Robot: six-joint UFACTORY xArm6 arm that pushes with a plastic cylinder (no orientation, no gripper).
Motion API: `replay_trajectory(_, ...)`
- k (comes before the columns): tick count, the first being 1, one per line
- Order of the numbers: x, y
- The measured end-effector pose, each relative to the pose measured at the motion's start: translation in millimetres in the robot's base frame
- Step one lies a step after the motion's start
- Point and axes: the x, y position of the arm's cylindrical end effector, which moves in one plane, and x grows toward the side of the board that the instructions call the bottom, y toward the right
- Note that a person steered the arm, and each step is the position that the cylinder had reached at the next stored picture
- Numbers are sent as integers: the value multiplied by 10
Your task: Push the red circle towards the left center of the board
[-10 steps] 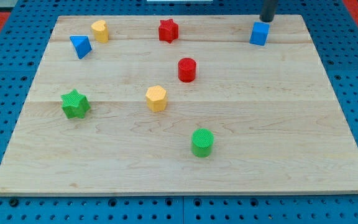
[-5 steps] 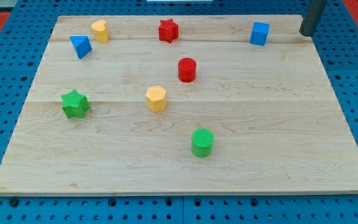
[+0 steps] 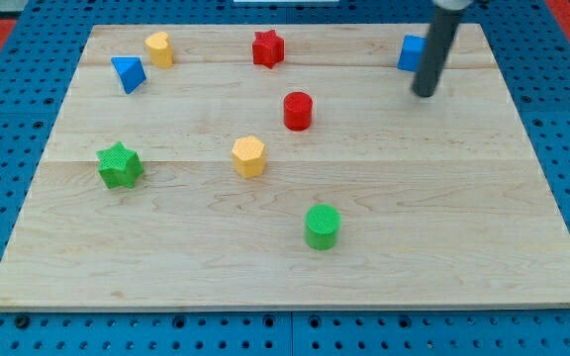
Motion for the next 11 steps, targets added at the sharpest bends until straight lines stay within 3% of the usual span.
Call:
replay_trajectory(2,43,-1723)
replay_trajectory(3,40,-1373)
replay_trajectory(4,392,-923)
replay_trajectory(5,488,-1522)
replay_trajectory(6,240,-2096)
replay_trajectory(8,240,-3305)
replay_trajectory(11,58,-3327)
